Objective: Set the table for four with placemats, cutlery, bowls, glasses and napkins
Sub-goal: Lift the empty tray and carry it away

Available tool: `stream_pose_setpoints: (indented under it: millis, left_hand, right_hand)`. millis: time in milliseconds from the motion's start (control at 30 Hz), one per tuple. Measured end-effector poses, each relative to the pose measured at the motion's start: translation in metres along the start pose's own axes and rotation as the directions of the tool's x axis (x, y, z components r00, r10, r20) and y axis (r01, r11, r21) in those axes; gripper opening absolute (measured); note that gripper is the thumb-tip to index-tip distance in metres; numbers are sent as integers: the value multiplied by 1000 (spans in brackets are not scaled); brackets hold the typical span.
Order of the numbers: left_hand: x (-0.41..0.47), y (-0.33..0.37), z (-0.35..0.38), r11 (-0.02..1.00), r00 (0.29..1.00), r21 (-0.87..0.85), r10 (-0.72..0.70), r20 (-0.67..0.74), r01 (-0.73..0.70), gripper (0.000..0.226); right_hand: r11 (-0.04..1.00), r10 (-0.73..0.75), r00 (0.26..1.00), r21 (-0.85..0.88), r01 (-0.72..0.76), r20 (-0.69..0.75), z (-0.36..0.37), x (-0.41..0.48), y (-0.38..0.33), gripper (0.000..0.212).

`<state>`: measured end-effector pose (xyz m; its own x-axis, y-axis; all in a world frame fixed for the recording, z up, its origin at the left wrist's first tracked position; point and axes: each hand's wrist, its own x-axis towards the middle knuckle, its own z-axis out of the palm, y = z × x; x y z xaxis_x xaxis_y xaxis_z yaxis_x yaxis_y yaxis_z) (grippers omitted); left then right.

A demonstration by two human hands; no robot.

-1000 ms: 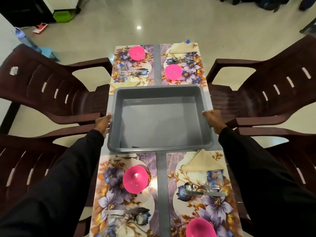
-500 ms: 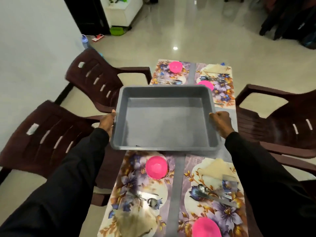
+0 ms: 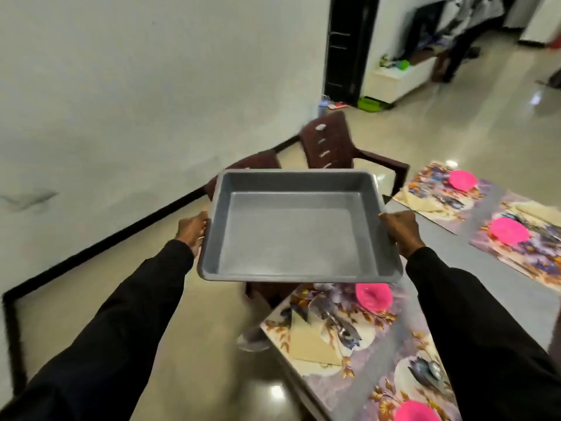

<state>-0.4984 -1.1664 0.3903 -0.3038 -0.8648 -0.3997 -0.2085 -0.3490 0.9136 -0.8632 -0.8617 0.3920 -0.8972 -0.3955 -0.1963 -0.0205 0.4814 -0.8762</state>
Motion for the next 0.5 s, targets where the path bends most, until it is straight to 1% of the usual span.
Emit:
stream_pose_setpoints:
  millis: [133,200,300,367,400,467,500]
  left_hand:
    - [-63,-27,-112,998,986,-49,20,-168,-29,20]
    - [-102,-48,-167,996,963,-84,7,-270,-30,22]
    - [-168,-84,-235,987,928,-158,-31,-372,-30,28]
    - [-218,-109,-273,977,899,-212,-65,-432,-31,29]
    - [-239,-121,-288,969,883,-246,-101,-458,-17,30]
    - [-285,-146,-313,942,832,-334,-157,-533,-37,31]
    - [-308,-160,-325,925,799,-376,-188,-571,-52,32]
  right_hand:
    - [994,-105,983,-18,109,150,74,-52,-27,28]
    - [990,-137,963,-14,144,231,113,-82,-34,28]
    - [983,-164,925,-23,183,343,163,-131,-42,22]
    - [969,-208,879,-29,244,430,193,-173,-49,20]
    - [962,-223,856,-34,269,467,204,-190,-51,22]
    - [944,-253,794,-38,327,553,229,-223,-51,27]
    - [929,-281,751,-28,370,598,242,-241,-52,29]
